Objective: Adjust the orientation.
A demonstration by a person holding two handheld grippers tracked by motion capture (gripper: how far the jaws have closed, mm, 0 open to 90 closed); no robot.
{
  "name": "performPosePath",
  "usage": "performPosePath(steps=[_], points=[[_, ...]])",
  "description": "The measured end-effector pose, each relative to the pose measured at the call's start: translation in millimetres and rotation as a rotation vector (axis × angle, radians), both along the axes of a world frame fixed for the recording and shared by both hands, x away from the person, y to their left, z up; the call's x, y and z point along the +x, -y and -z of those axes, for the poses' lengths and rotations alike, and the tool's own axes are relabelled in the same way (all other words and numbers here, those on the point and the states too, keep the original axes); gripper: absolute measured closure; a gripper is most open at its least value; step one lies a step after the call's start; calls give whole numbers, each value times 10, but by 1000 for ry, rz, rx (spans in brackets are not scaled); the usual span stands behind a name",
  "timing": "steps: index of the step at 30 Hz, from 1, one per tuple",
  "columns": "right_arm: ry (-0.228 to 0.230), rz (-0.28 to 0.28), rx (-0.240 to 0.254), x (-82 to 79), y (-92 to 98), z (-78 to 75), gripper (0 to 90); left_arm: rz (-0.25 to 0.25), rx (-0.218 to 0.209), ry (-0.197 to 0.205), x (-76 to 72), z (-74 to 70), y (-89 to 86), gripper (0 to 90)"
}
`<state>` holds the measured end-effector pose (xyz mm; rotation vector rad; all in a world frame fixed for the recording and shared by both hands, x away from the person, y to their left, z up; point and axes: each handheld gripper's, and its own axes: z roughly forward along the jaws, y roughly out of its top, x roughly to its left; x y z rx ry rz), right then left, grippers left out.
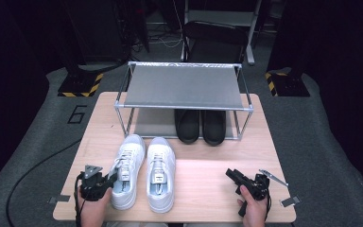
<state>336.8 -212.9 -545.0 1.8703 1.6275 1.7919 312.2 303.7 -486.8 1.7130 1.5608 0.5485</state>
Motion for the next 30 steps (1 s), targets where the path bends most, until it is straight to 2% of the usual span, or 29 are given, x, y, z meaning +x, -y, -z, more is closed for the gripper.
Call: performPosePath(steps=[2,3,8,9,11,16,19,21,25,26,27,30], points=[[7,0,-16,-4,-4,-11,489,-2,-1,8,-8,7,-11,803],[7,1,-14,-3,-3,-9,489,-7,-14,11,-13,14,-19,806],[4,7,-1,-3,4,-4,487,0,-13,21,-7,17,-28,813],[4,7,-3,-3,5,-3,487,7,-15,12,-9,12,-37,814],[1,7,-6,-5,7,-5,487,-3,-26,31,-9,26,-34,817],[6,14,-1,-5,7,-2,482,2,-43,29,-21,32,-69,821],[5,13,-2,-3,8,-1,479,-3,-48,45,-24,39,-87,822],[3,15,-3,-4,8,-2,478,2,-51,39,-32,27,-105,823],[3,13,0,-4,13,0,478,-12,-60,73,-50,16,-143,823],[2,14,-2,-6,14,-1,478,-7,-66,61,-61,-2,-159,822],[6,17,1,-5,11,0,478,-13,-68,78,-67,-3,-167,823],[3,18,-2,-10,14,-4,478,-9,-72,80,-95,-39,-195,822]])
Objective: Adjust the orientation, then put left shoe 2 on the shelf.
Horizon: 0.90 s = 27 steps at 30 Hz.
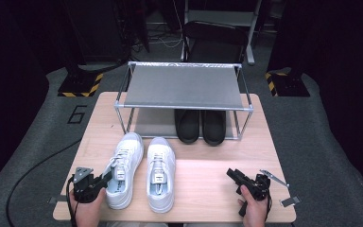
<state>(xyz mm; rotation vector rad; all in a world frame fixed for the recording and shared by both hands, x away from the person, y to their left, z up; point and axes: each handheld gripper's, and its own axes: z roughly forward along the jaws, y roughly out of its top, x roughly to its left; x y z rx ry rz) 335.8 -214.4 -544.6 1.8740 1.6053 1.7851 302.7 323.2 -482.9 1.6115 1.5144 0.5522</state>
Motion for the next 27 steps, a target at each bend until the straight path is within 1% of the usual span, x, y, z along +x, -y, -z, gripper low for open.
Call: performPosePath(steps=[1,2,3,4,6,7,8,10,11,12,14,16,17,18,19,22,23,24,27], points=[[4,8,1,-2,1,-1,478,0,1,1,-11,-11,-6,822],[4,14,0,-7,5,-4,479,-6,-6,13,-15,-18,-6,822],[5,21,0,-7,8,-3,479,1,-10,11,-25,-31,-15,822],[3,21,1,-8,14,-1,479,1,-14,19,-28,-39,-19,822],[3,26,8,-9,16,1,478,7,-24,16,-42,-67,-30,821],[2,25,7,-8,17,1,478,1,-25,34,-42,-75,-26,821],[2,25,8,-8,17,2,478,11,-25,23,-51,-97,-32,821],[2,26,6,-9,19,2,477,7,-23,41,-54,-123,-27,821],[-1,25,5,-10,22,1,477,13,-28,35,-61,-141,-30,821],[4,24,10,-6,23,6,477,12,-27,47,-60,-152,-29,821],[5,29,13,-4,22,9,477,15,-32,45,-70,-180,-32,820],[5,28,10,-5,24,10,476,11,-31,61,-72,-194,-28,821],[4,30,13,-6,24,9,476,11,-33,63,-76,-202,-27,820],[1,31,18,-8,22,8,476,16,-32,56,-81,-213,-29,821],[4,31,21,-6,22,9,476,7,-36,67,-81,-214,-20,821],[1,34,23,-8,32,12,476,12,-34,72,-88,-234,-24,821],[-3,31,23,-11,39,12,476,9,-30,81,-89,-239,-22,821],[-3,31,23,-11,39,12,476,15,-29,75,-93,-250,-27,821],[-2,32,21,-10,43,16,476,14,-24,82,-107,-271,-24,822]])
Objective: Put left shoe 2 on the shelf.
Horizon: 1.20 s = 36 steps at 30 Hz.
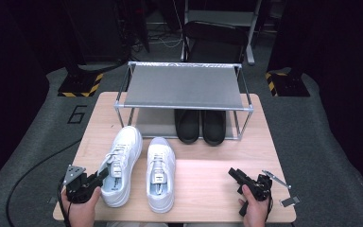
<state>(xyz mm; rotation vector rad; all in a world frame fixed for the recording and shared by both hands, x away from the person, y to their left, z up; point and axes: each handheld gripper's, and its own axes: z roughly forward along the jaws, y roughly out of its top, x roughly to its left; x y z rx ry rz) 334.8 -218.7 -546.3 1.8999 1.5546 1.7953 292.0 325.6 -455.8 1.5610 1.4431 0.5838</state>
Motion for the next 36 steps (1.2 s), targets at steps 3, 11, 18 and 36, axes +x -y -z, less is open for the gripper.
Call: performPosePath(steps=[3,11,18,36], points=[[0,3,3,1,0,1,476,-3,-3,18,-16,-21,-2,822],[0,4,7,1,0,2,476,-12,-27,72,-91,-152,-21,821],[3,11,16,3,1,6,475,-17,-29,170,-144,-256,-38,822],[4,16,15,3,13,9,472,-7,-36,353,-44,-788,15,822]])
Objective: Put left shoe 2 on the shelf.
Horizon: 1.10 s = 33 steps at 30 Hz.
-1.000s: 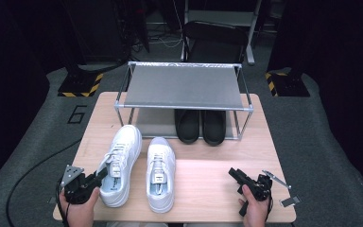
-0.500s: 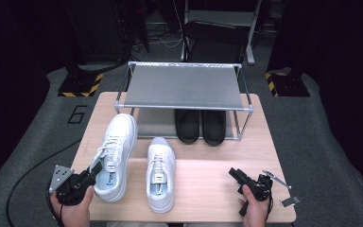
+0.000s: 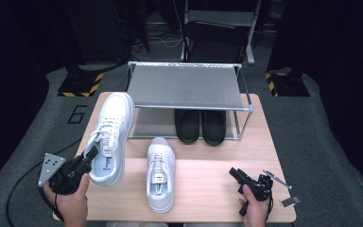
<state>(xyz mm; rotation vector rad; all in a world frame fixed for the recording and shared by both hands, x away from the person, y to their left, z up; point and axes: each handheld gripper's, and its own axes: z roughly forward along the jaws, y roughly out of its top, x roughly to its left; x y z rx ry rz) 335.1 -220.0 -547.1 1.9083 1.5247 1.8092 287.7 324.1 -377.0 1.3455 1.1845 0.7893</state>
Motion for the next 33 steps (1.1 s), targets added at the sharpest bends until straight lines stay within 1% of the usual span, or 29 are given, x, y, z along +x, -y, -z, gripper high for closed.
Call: performPosePath(steps=[3,5,9,13,18,20,21,24,27,28,33], points=[[0,-3,0,-3,5,2,472,10,4,18,52,-84,44,822],[0,-3,0,-2,5,3,472,17,17,26,83,-139,73,822],[0,-3,1,-1,6,4,472,40,10,42,151,-236,149,822],[1,-3,-1,-1,8,2,472,69,10,47,241,-313,245,822],[-5,-1,1,-2,14,-3,472,98,7,43,365,-367,390,822],[3,10,9,3,14,4,472,104,6,45,412,-381,452,823],[-3,7,7,-3,21,-1,472,109,5,47,433,-384,474,823],[-2,10,3,-2,24,2,472,123,4,44,521,-402,571,822],[1,5,17,-1,27,2,472,137,4,45,607,-417,664,822],[-4,7,20,-6,27,0,472,141,2,44,626,-422,686,823],[-7,7,22,-7,40,1,472,155,2,44,765,-463,825,823]])
